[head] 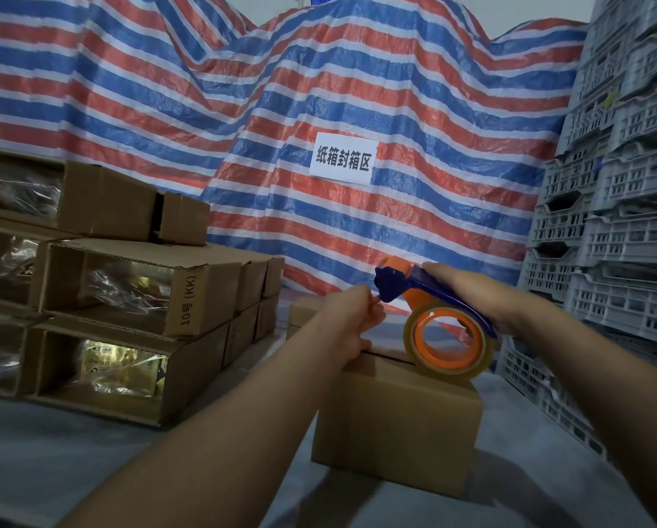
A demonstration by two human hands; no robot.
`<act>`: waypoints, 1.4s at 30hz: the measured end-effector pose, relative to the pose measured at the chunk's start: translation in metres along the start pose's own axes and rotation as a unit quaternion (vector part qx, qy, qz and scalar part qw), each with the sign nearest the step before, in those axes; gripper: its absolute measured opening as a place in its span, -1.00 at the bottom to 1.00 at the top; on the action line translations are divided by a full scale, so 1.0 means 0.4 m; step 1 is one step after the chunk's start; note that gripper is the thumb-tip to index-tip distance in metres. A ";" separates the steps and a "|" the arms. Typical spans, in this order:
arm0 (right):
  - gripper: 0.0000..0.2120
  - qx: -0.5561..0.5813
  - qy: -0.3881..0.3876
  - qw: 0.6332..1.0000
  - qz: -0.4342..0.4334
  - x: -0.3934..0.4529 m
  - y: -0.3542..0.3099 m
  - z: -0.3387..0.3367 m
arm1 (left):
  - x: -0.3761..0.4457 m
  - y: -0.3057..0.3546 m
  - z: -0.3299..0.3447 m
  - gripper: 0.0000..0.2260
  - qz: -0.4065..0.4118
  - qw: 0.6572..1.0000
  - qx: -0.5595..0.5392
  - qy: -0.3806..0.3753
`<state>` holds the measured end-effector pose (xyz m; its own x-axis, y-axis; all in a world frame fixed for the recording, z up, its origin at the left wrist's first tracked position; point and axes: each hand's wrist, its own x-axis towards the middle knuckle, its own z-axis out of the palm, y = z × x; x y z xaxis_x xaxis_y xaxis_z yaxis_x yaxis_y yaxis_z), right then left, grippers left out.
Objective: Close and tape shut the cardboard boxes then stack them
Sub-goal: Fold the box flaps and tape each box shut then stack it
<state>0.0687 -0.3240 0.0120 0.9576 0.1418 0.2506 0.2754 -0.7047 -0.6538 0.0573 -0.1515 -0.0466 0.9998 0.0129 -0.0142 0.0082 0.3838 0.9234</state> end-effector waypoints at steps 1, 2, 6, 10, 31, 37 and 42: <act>-0.51 -0.015 -0.011 1.000 -0.001 0.005 -0.005 -0.003 | 0.002 -0.006 -0.002 -0.82 -0.001 1.000 0.001 0.008; -0.51 -0.031 -0.024 0.999 0.000 0.009 -0.012 -0.006 | 0.005 -0.012 -0.003 -0.78 0.000 1.000 0.005 0.013; -0.49 -0.081 -0.080 0.993 0.025 0.022 -0.021 -0.034 | 0.018 -0.034 -0.010 -0.76 0.005 0.999 -0.007 0.042; -0.44 -0.063 -0.081 0.992 0.077 0.018 0.014 -0.081 | 0.025 -0.034 -0.012 -0.76 -0.007 0.995 -0.070 0.064; -0.58 -0.328 -0.106 0.937 0.054 0.047 -0.078 0.004 | 0.014 -0.075 -0.166 -0.90 0.076 0.980 0.149 0.105; -0.67 -0.359 -0.120 0.925 0.039 0.063 -0.084 0.020 | 0.018 -0.093 -0.180 -0.84 0.066 0.987 0.109 0.100; -0.66 -0.378 -0.141 0.915 0.028 0.080 -0.080 0.027 | 0.025 -0.104 -0.189 -0.86 0.058 0.989 0.087 0.103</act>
<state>0.0914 -0.2896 0.0333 0.9813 0.1898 -0.0315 0.1912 -0.9804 0.0470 0.0657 -0.0978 -0.1140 0.9698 0.2418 0.0335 -0.0849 0.2053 0.9750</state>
